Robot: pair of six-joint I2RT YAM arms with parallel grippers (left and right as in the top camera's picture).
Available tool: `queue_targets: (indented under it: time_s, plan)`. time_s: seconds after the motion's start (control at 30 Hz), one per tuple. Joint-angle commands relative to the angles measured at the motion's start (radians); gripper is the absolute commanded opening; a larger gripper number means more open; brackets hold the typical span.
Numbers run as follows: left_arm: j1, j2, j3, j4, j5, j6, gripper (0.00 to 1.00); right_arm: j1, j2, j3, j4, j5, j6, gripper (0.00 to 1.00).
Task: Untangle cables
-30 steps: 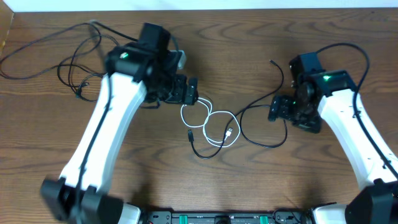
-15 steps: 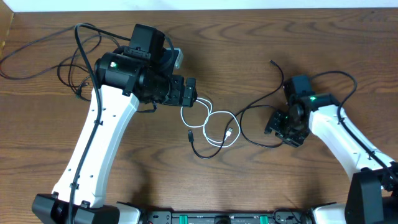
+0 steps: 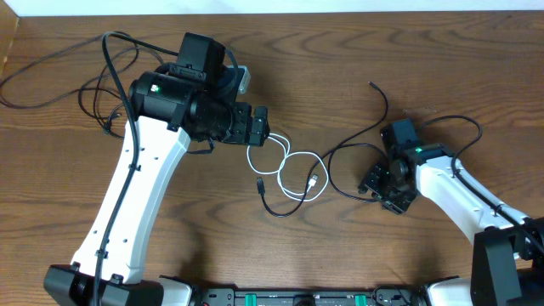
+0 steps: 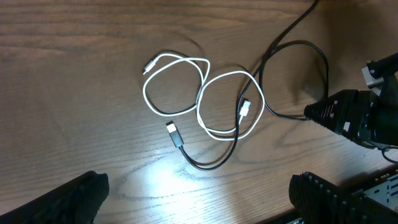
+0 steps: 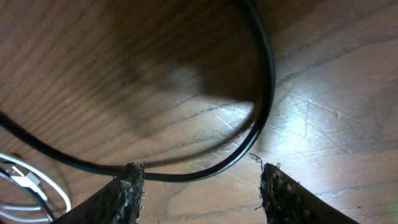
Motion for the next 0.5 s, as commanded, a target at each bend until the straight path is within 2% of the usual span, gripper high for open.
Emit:
queue_targets:
  time_s: [0.0,0.37,0.47]
  plan:
    - [0.003,0.004,0.004,0.000,-0.010,-0.009,0.98,0.023,0.009,-0.012,0.000,0.074,0.060,0.55]
    - [0.003,0.004,0.004,0.000,-0.010,-0.009,0.98,0.078,0.096,-0.011,0.040,0.083,0.130,0.47]
    - [0.003,0.004,0.004,0.000,-0.010,-0.008,0.98,0.079,0.118,-0.011,0.045,0.082,0.129,0.39]
